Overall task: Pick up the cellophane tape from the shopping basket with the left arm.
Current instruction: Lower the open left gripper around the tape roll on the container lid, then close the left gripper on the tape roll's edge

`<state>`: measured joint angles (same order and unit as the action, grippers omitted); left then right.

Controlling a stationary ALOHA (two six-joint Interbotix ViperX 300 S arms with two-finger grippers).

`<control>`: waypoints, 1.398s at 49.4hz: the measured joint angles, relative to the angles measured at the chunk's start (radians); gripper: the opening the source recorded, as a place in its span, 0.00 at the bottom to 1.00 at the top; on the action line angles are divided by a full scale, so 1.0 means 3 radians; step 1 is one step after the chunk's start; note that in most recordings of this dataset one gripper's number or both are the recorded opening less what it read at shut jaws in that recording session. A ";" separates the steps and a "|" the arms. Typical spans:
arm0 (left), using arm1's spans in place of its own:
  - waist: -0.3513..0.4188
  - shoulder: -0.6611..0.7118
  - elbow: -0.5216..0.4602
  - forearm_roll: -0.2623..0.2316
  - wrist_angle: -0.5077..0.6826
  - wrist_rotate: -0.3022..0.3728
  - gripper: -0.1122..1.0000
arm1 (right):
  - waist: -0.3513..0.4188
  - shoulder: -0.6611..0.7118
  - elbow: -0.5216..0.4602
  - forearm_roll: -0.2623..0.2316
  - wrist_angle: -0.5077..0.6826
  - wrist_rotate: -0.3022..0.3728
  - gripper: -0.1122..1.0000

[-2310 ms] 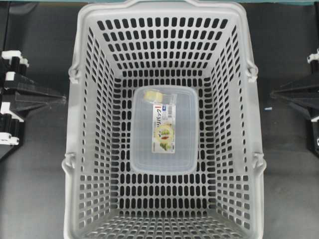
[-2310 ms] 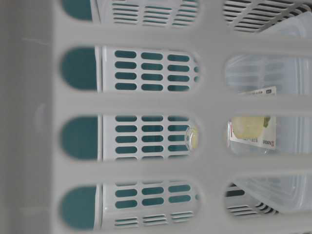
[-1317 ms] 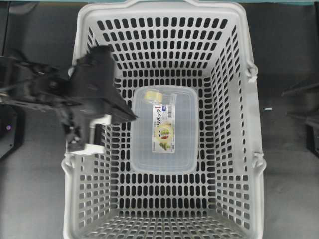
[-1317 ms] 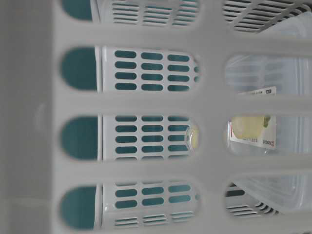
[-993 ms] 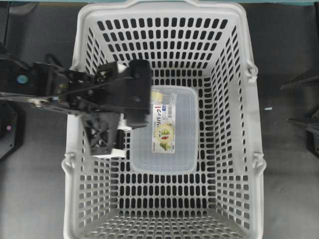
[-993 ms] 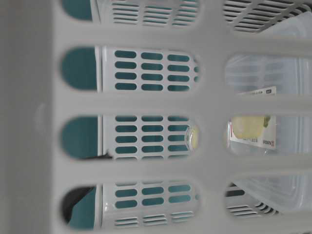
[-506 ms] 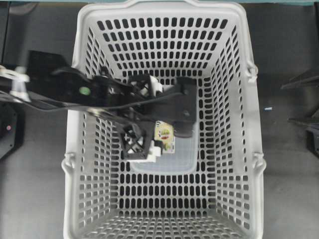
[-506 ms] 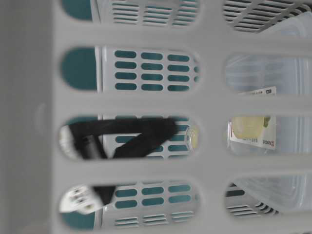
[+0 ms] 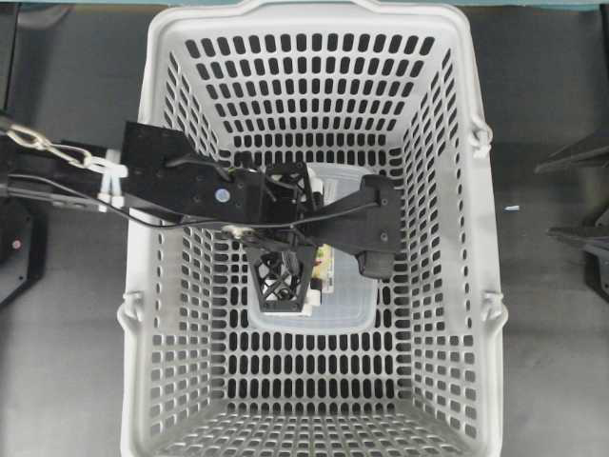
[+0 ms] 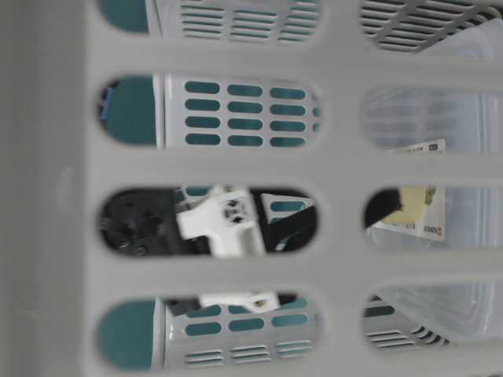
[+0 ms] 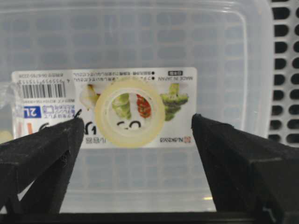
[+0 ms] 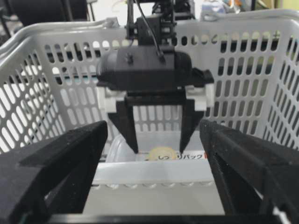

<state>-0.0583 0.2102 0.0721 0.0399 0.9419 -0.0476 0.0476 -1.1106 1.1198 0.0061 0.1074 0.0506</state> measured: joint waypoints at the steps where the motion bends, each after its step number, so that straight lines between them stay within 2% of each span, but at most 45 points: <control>1: 0.0000 0.0010 0.0005 0.0000 0.0000 0.0010 0.91 | 0.0005 0.0000 0.0005 0.0000 0.0000 0.0000 0.79; 26: 0.0020 0.0148 0.0000 0.0000 -0.0159 0.0092 0.89 | 0.0000 0.0000 0.0046 0.0005 -0.0005 0.0010 0.79; 31: 0.0015 0.0148 0.0005 0.0005 -0.0153 0.0092 0.80 | 0.0000 -0.0005 0.0046 0.0000 -0.0005 0.0031 0.79; 37: 0.0015 0.0148 0.0005 0.0000 -0.0143 0.0092 0.55 | 0.0000 -0.0005 0.0056 0.0000 -0.0005 0.0061 0.79; 46: 0.0005 0.0138 -0.0015 0.0005 -0.0072 0.0107 0.55 | 0.0000 -0.0005 0.0061 0.0000 -0.0005 0.0072 0.79; 55: 0.0000 0.0015 -0.0271 0.0005 0.0286 0.0148 0.55 | 0.0000 -0.0005 0.0061 0.0005 -0.0005 0.0072 0.79; 69: -0.0005 -0.0107 -0.1048 0.0000 0.1212 0.0148 0.55 | 0.0005 -0.0031 0.0061 0.0000 -0.0005 0.0072 0.79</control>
<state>-0.0598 0.1779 -0.2424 0.0399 1.3054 -0.0031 0.0491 -1.1198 1.1382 0.0061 0.1058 0.0721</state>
